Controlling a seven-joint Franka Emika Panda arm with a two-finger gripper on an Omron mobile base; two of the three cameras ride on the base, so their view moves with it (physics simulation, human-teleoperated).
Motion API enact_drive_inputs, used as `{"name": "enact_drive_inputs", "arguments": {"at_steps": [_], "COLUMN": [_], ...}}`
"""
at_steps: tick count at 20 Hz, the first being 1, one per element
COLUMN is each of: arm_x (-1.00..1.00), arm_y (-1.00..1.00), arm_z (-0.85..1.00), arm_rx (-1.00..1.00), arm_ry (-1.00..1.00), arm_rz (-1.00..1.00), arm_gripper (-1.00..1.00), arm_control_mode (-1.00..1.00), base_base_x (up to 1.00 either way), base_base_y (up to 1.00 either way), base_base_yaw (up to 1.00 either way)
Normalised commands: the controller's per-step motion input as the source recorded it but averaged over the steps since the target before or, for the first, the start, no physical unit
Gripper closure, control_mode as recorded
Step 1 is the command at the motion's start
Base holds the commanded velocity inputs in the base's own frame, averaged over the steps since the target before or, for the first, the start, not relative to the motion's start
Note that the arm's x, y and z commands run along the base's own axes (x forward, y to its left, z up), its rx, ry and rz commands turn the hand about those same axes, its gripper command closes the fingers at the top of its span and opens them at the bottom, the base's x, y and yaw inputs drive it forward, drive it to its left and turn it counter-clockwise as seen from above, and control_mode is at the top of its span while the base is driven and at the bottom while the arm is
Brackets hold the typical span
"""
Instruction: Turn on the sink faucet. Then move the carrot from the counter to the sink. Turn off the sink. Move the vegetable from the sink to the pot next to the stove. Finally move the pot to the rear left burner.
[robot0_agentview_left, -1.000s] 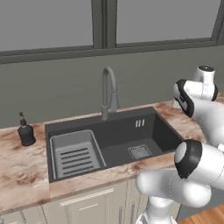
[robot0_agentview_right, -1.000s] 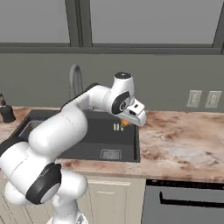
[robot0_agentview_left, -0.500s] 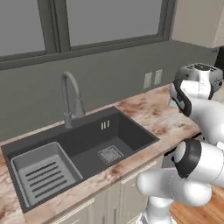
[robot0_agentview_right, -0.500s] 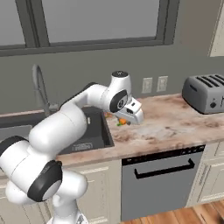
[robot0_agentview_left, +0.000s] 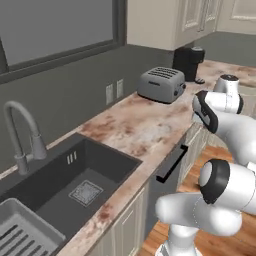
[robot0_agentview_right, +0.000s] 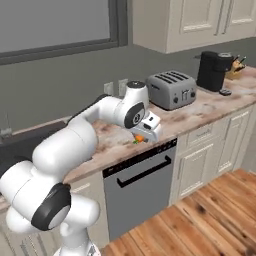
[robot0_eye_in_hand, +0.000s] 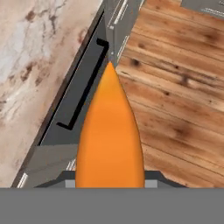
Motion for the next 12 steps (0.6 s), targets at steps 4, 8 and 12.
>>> {"name": "enact_drive_inputs", "arguments": {"at_steps": [4, 8, 12], "arm_x": [0.00, 0.00, 0.00], "arm_y": [0.00, 0.00, 0.00], "arm_z": [0.00, 0.00, 0.00], "arm_rx": [0.00, 0.00, 0.00], "arm_ry": [0.00, 0.00, 0.00], "arm_rz": [0.00, 0.00, 0.00], "arm_gripper": [1.00, 1.00, 1.00], "arm_control_mode": [1.00, 1.00, 1.00], "base_base_x": [-0.05, 0.00, 0.00], "base_base_y": [-0.24, -0.25, -0.32], "base_base_yaw": [-0.60, -0.60, -0.59]}}
